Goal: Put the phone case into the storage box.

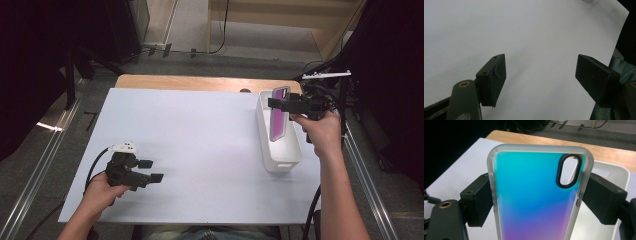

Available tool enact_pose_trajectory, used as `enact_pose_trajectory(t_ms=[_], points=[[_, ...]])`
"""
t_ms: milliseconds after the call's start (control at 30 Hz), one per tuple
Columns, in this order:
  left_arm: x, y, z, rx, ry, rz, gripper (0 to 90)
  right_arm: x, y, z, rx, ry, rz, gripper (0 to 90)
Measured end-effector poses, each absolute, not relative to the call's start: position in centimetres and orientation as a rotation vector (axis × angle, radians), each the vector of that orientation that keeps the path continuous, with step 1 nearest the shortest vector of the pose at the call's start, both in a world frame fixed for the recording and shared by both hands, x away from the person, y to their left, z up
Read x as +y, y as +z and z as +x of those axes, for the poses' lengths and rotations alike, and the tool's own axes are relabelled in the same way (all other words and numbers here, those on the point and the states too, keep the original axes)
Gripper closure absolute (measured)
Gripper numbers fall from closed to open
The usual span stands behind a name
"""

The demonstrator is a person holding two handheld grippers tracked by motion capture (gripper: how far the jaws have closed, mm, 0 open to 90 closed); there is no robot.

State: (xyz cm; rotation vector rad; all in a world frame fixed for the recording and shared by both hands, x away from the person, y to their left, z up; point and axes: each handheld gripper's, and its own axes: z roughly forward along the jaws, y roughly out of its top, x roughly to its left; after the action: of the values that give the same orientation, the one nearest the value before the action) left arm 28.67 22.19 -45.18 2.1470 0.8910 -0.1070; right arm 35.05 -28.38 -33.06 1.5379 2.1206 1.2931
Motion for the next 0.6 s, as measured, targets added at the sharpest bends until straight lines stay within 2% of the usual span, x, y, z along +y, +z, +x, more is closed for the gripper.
enact_pose_trajectory(t_ms=[600], points=[[21.7,-45.3,28.5,0.875,-0.109,2.169,24.6,-29.0,-32.5,38.6,2.030,1.172,1.608,14.9]])
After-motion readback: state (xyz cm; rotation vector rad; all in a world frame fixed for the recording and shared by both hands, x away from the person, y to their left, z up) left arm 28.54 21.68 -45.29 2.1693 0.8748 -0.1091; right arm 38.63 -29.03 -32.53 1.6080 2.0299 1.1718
